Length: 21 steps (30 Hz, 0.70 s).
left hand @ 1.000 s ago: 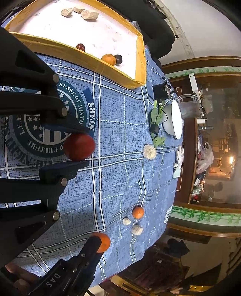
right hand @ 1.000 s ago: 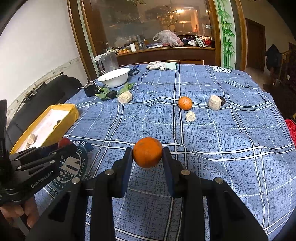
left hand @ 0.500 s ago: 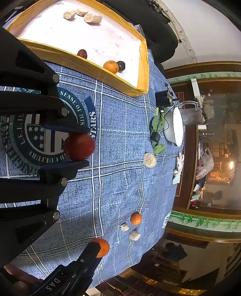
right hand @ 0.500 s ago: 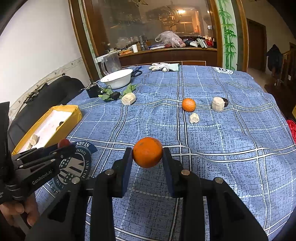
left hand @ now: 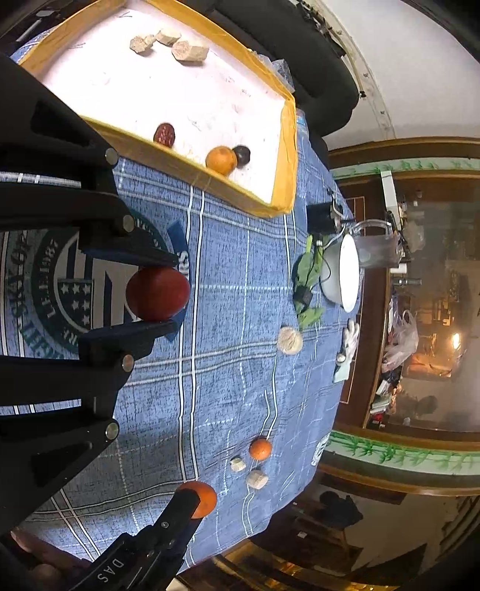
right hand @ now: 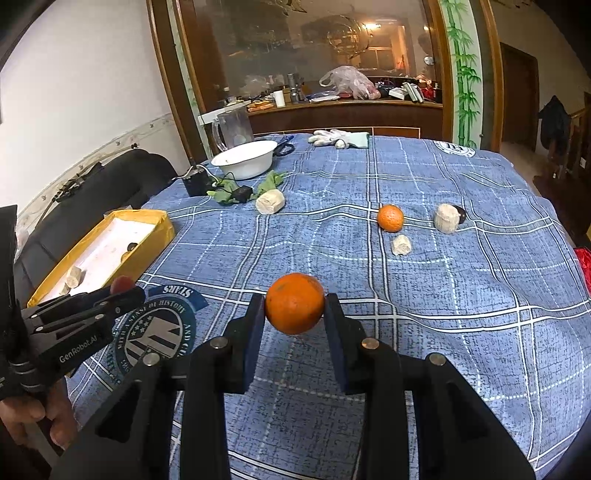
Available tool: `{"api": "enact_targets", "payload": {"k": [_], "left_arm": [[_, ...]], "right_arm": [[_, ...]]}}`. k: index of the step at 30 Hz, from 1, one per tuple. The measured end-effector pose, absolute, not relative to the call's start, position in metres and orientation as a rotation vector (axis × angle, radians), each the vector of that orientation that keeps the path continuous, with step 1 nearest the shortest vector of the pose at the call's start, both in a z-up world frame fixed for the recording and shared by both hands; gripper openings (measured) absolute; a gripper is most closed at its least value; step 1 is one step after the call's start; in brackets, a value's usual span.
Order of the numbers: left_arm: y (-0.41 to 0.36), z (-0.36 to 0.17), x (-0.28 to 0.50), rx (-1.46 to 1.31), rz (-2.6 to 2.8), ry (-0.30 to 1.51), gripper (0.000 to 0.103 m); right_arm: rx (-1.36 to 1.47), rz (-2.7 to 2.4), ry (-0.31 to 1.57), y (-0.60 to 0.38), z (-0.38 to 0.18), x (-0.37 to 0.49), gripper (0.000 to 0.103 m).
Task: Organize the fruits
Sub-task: 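Carry the orange in the right tool toward the tray while the left tool carries the red fruit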
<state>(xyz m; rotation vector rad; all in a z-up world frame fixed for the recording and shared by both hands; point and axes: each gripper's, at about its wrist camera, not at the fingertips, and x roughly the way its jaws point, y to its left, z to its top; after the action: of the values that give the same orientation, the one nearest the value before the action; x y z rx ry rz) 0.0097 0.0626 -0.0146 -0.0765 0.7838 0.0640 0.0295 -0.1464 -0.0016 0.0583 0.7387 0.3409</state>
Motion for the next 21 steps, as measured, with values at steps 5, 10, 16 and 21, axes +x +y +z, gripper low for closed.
{"api": "enact_targets", "payload": {"k": [5, 10, 16, 21], "left_arm": [[0.08, -0.011, 0.003, -0.092, 0.104, 0.777, 0.027], [0.109, -0.008, -0.006, -0.101, 0.193, 0.786, 0.027], [0.157, -0.007, -0.02, -0.147, 0.306, 0.785, 0.027], [0.182, -0.004, -0.026, -0.164, 0.362, 0.777, 0.027]], "right_arm": [[0.044, 0.365, 0.737, -0.134, 0.002, 0.031, 0.034], [0.027, 0.399, 0.727, -0.116, 0.008, 0.032, 0.034], [0.005, 0.464, 0.707, -0.082, 0.02, 0.036, 0.035], [-0.021, 0.517, 0.704, -0.053, 0.025, 0.037, 0.035]]}}
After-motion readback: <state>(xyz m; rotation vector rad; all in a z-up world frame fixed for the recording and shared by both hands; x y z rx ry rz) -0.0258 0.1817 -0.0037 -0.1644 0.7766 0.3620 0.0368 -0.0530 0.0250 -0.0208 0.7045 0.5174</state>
